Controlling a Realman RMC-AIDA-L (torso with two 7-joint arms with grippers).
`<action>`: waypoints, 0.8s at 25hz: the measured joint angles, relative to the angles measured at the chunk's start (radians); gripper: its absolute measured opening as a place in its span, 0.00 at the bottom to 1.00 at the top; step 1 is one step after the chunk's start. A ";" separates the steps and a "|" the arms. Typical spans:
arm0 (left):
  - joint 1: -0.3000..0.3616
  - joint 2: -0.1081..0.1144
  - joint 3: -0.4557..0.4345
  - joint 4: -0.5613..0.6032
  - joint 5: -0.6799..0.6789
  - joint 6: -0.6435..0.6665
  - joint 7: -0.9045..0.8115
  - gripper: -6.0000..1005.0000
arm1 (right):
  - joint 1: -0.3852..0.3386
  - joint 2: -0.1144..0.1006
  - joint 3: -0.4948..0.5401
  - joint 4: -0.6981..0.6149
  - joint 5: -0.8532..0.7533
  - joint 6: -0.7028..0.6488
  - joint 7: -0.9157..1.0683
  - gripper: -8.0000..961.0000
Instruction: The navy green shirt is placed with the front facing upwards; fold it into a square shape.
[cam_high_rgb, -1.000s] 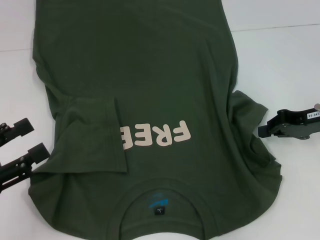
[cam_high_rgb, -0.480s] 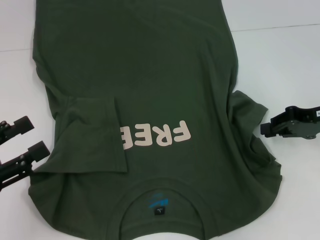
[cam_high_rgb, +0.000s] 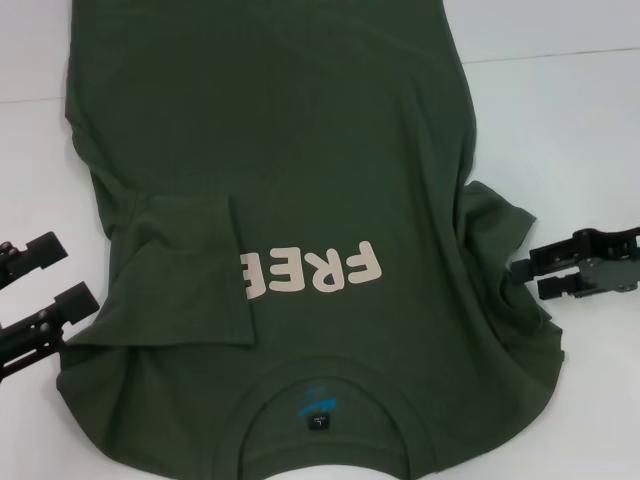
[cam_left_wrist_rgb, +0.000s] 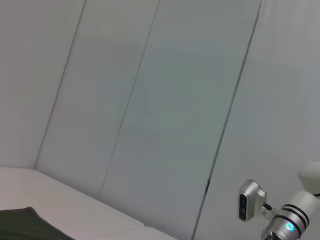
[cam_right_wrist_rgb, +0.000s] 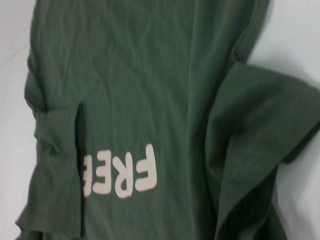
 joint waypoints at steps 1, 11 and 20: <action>0.000 0.000 0.000 0.000 0.000 0.000 0.000 0.78 | 0.000 0.001 -0.007 0.000 0.000 0.000 0.002 0.50; 0.004 0.000 0.000 0.000 -0.001 0.001 0.000 0.78 | 0.007 0.019 -0.012 0.040 0.000 0.083 0.006 0.81; 0.004 0.000 0.000 0.000 -0.001 0.002 0.000 0.78 | 0.039 0.040 -0.010 0.071 0.005 0.142 0.006 0.81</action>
